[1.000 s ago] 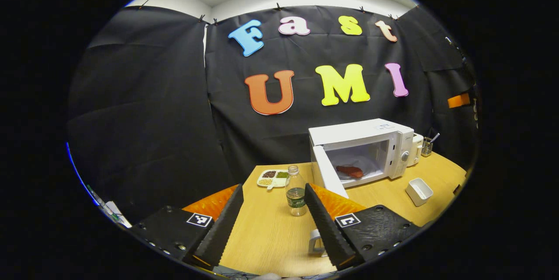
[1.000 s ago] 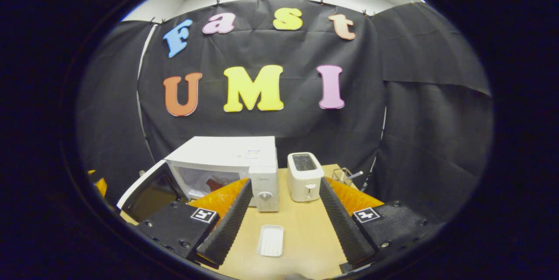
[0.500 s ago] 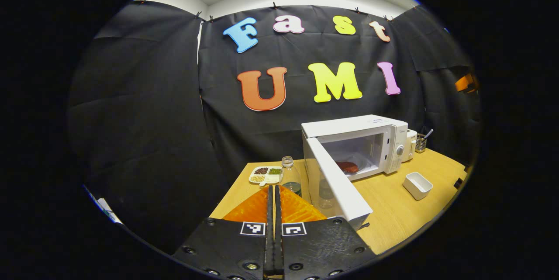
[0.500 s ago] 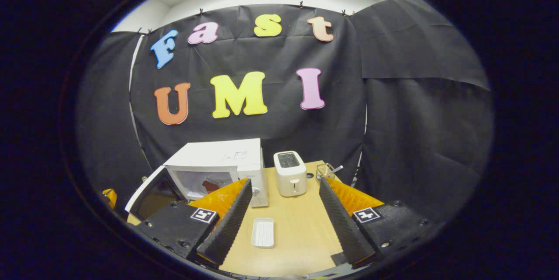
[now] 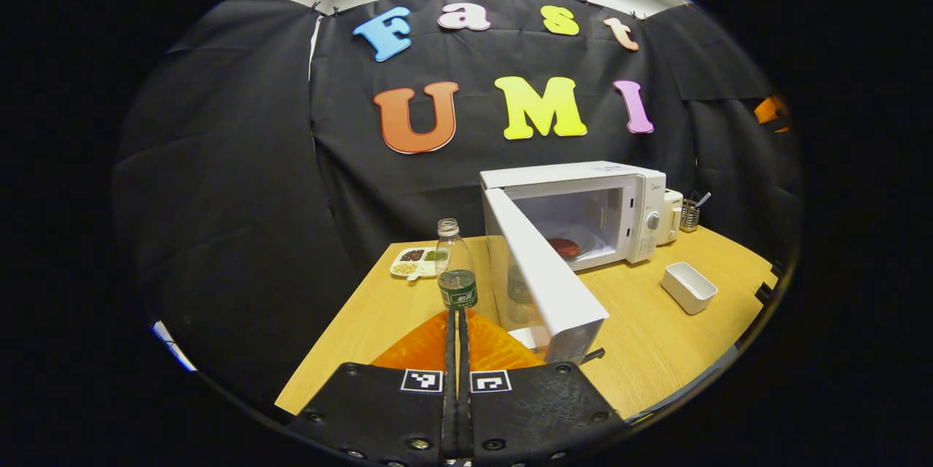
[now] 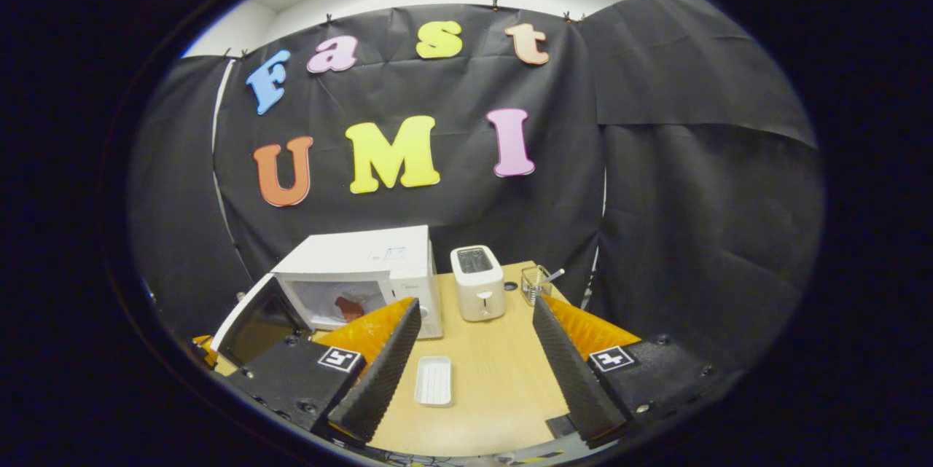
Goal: Open the microwave oven with the left hand, put the food in, and close the microwave oven.
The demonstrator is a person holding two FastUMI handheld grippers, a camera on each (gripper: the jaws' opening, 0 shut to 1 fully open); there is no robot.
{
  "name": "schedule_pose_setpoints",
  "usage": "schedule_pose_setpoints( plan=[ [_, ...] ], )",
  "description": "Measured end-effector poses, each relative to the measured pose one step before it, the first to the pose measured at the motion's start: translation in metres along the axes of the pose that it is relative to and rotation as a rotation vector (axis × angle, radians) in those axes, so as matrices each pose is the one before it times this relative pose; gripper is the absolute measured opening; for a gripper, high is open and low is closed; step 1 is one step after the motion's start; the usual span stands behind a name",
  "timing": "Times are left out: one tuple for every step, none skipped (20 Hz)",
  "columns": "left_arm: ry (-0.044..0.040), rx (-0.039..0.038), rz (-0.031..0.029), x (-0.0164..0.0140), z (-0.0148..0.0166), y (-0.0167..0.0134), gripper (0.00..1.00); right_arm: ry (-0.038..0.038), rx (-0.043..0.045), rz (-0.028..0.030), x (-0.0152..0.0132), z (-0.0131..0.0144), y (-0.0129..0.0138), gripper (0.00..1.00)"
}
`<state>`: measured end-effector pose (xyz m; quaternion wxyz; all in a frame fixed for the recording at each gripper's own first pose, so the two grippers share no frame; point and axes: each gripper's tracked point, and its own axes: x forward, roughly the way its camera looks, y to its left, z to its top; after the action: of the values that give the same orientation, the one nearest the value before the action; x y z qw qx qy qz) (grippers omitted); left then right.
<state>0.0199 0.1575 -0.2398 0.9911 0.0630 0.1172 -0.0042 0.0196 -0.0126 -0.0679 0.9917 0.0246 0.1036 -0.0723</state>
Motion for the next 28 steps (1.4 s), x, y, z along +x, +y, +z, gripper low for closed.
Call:
schedule_pose_setpoints(
  plan=[
    [0.0029, -0.00873, -0.0103, 0.00168, 0.00071, -0.00611, 0.0, 0.00835, 0.00844, 0.00456, 0.00058, -0.00374, -0.00082, 0.99],
    [0.00207, -0.00846, -0.00661, 0.00137, 0.00007, -0.00464, 0.0, 0.00869, 0.0062, 0.00021, 0.00155, -0.00316, -0.00243, 0.99],
    [0.00108, 0.00068, -0.00547, 0.00093, 0.0005, -0.00464, 0.0, 0.00908, 0.00243, -0.00122, 0.001, -0.00288, -0.00323, 0.91],
    [0.0061, 0.00154, -0.00404, 0.00176, -0.00005, -0.00527, 0.0, 0.00545, 0.00267, -0.00298, 0.00101, -0.00139, -0.00346, 0.99],
    [-0.00012, -0.00316, -0.0066, 0.00042, 0.00016, -0.0055, 0.0, 0.00574, 0.00284, -0.00203, 0.00034, -0.00177, -0.00249, 0.99],
    [0.00193, -0.00081, -0.01033, 0.00103, 0.00124, -0.00575, 0.0, 0.00399, 0.00425, -0.00251, -0.0001, -0.00101, -0.0032, 0.99],
    [0.00329, 0.00425, -0.00944, 0.00226, 0.00009, -0.00676, 0.1, 0.00263, 0.00759, -0.00363, 0.00007, -0.00055, -0.00336, 0.99],
    [0.00401, 0.00645, -0.01083, 0.00156, -0.00027, -0.00612, 0.0, -0.00189, 0.00657, 0.00113, -0.00004, 0.00105, -0.00225, 0.99],
    [0.00402, 0.00215, -0.01223, 0.00271, -0.00095, -0.00629, 0.0, 0.00135, 0.00618, -0.00276, 0.00089, -0.00071, -0.00288, 0.99],
    [0.00472, 0.00188, -0.01367, 0.0041, 0.00023, -0.00713, 0.0, 0.0027, 0.00489, 0.00056, 0.0023, 0.0001, -0.00282, 0.99],
    [0.00488, 0.00451, -0.01166, 0.00243, 0.00083, -0.00678, 0.0, 0.00149, 0.00408, -0.00276, 0.00152, -0.00004, -0.00243, 0.98],
    [0.00369, 0.00495, -0.00947, 0.0018, 0.0002, -0.00696, 0.0, 0.00336, 0.00329, -0.00149, 0.00174, 0.00027, -0.00295, 0.99],
    [-0.0003, 0.00467, -0.01172, 0.00298, 0.00183, -0.0078, 0.0, 0.00403, 0.0016, -0.00017, 0.00186, -0.00093, -0.00239, 0.99],
    [0.00036, 0.00444, -0.01131, 0.00473, 0.00223, -0.00889, 0.0, 0.00512, -0.00154, -0.00191, 0.00176, 0.00067, -0.00336, 0.99],
    [0.00088, 0.00455, -0.01154, 0.00448, 0.00138, -0.00858, 0.0, 0.00669, -0.00362, -0.00273, 0.00232, -0.00102, -0.00404, 0.99],
    [0.00067, 0.00276, -0.01275, 0.00546, 0.00146, -0.00891, 0.0, 0.00789, -0.00217, -0.00344, 0.00299, -0.00053, -0.00382, 0.99],
    [0.00234, 0.00142, -0.01388, 0.00612, 0.0022, -0.00876, 0.0, 0.0117, -0.0018, -0.00618, 0.00338, -0.0018, -0.0054, 0.99],
    [0.0016, 0.00212, -0.01549, 0.00535, 0.00236, -0.00955, 0.0, 0.00675, 0.00009, -0.00119, 0.00296, 0.00031, -0.00453, 0.99],
    [0.00057, 0.00554, -0.01317, 0.00696, 0.00336, -0.00984, 0.0, -0.00103, 0.00608, -0.00173, 0.00227, 0.00304, -0.00454, 0.99],
    [-0.0024, 0.00805, -0.01266, 0.00551, 0.00283, -0.00892, 0.0, 0.00017, 0.00447, 0.00045, 0.00354, 0.00282, -0.00496, 0.99],
    [-0.00217, 0.00645, -0.01251, 0.00638, 0.00395, -0.00903, 0.0, -0.00062, 0.00071, -0.00071, 0.00247, 0.00013, -0.0049, 0.99],
    [-0.00227, 0.00456, -0.01059, 0.00775, 0.00416, -0.00912, 0.0, 0.00041, -0.00182, -0.00219, 0.00337, 0.00204, -0.00492, 0.99],
    [-0.00142, 0.00238, -0.00952, 0.00743, 0.00397, -0.00833, 0.0, 0.00071, -0.00121, 0.00135, 0.00355, 0.00154, -0.00517, 0.99],
    [-0.00389, 0.00342, -0.00545, 0.00668, 0.00382, -0.00861, 0.0, 0.00204, 0.0, 0.00076, 0.00296, 0.00205, -0.0051, 0.99],
    [-0.00085, 0.00309, -0.00094, 0.0075, 0.00282, -0.00616, 0.0, 0.00103, -0.00082, -0.00042, 0.00482, 0.00222, -0.00506, 0.99],
    [0.0008, -0.00499, -0.00844, 0.00757, 0.00208, -0.00766, 0.0, 0.00251, -0.002, -0.00218, 0.00402, 0.00219, -0.00563, 0.99],
    [0.00041, -0.00477, -0.00885, 0.00832, 0.00216, -0.00788, 0.0, 0.00289, -0.00185, -0.00566, 0.00464, 0.0012, -0.00676, 0.99],
    [0.00233, 0.00186, -0.00655, 0.008, 0.00278, -0.00759, 0.0, 0.00225, -0.00047, -0.00231, 0.00292, 0.00253, -0.00699, 0.99]
  ],
)
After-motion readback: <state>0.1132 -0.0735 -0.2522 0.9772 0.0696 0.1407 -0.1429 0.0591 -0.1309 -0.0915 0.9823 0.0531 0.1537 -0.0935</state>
